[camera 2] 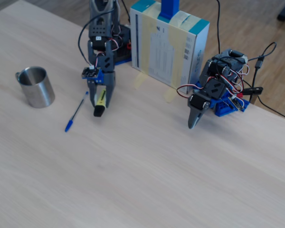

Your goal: Grab the yellow pen and put it in the silver cup.

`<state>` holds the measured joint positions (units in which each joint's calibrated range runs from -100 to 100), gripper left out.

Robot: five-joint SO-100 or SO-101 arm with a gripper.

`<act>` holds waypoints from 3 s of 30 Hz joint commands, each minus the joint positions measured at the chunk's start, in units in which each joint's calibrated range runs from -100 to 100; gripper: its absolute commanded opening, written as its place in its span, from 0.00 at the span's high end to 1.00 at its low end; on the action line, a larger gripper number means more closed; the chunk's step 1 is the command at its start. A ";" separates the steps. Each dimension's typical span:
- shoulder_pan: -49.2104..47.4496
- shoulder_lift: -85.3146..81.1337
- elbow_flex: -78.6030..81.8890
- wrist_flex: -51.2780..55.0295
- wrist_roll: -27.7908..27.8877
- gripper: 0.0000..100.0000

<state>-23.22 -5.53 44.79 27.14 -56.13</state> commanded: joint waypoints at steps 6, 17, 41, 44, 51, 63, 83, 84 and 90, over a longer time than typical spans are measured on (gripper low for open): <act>-0.51 -13.26 2.24 -0.67 0.06 0.98; 2.28 -25.23 3.60 -8.47 0.06 0.98; 17.02 -34.62 10.77 -33.44 -0.04 0.98; 18.51 -34.62 10.77 -34.04 -0.04 0.98; 22.70 -34.62 10.77 -34.04 -0.04 0.98; 29.94 -34.62 10.86 -33.87 -0.04 0.98; 36.48 -33.87 10.77 -33.96 -0.04 0.98; 36.57 -33.87 10.67 -33.96 0.12 0.98; 36.57 -33.87 10.67 -34.04 0.32 0.98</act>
<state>12.86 -38.38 56.34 -5.61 -56.24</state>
